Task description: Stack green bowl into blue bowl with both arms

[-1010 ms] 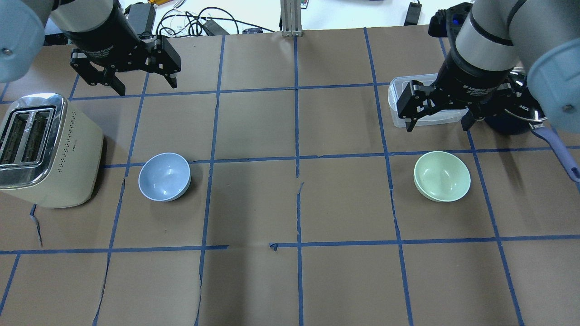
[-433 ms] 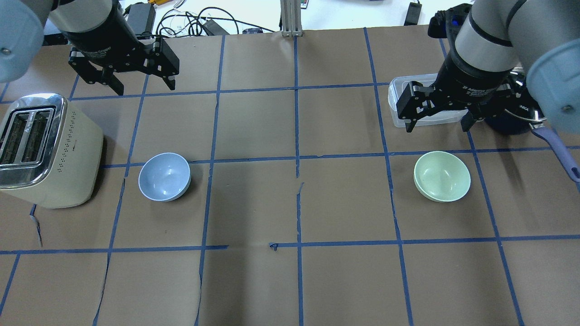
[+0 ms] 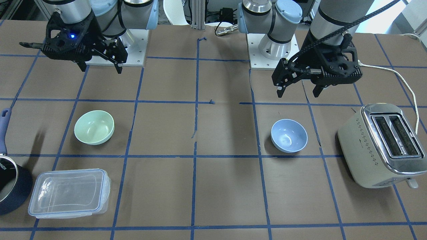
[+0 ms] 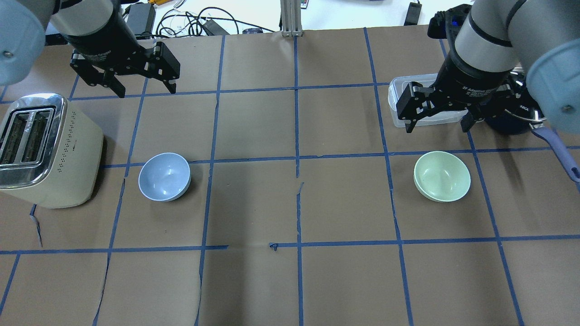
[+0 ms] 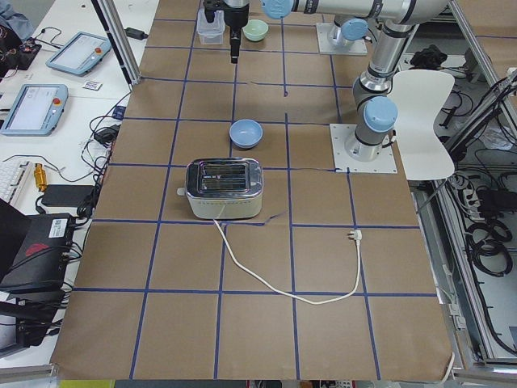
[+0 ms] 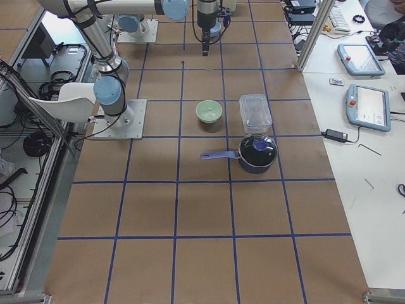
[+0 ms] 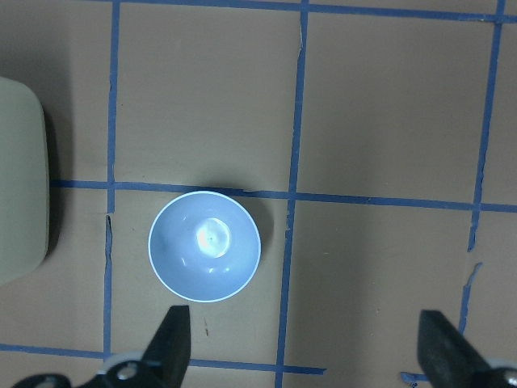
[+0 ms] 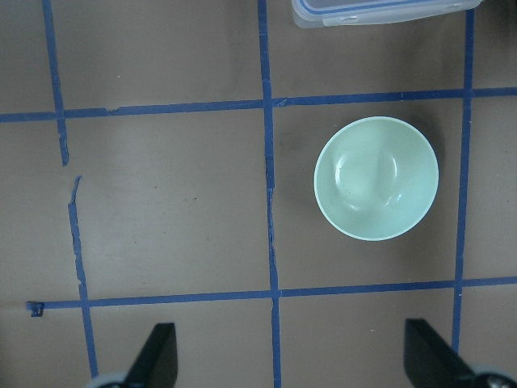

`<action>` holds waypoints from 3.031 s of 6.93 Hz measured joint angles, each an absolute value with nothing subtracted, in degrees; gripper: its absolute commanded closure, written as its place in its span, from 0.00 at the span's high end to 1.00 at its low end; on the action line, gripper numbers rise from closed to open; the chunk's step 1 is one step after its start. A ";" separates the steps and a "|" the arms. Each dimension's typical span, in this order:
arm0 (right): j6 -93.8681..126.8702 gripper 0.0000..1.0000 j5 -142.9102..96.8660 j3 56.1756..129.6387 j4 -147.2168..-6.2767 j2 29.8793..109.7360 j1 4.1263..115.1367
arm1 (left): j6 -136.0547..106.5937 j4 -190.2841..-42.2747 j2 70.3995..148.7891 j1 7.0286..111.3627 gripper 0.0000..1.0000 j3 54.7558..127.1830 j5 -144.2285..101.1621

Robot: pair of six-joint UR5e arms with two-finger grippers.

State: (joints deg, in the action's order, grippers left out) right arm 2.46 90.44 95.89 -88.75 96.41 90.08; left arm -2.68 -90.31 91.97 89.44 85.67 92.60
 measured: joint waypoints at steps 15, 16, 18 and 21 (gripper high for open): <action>1.46 1.00 91.13 96.30 -94.16 91.98 87.97 | 14.26 -52.02 97.76 73.25 0.45 120.39 92.16; 1.52 0.99 91.25 96.40 -95.39 89.60 87.31 | 14.55 -51.23 99.27 73.07 0.38 120.89 92.12; 1.75 1.00 90.96 100.90 -99.79 86.69 84.66 | 16.88 -50.75 101.14 71.66 0.08 121.01 91.77; 1.36 1.00 90.84 112.42 -115.55 83.90 83.30 | 18.73 -50.80 101.73 71.11 0.07 120.06 87.94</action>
State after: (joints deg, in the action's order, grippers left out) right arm 1.36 90.84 112.42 -115.55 83.90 83.30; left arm 18.73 -50.80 101.73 71.11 120.06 87.94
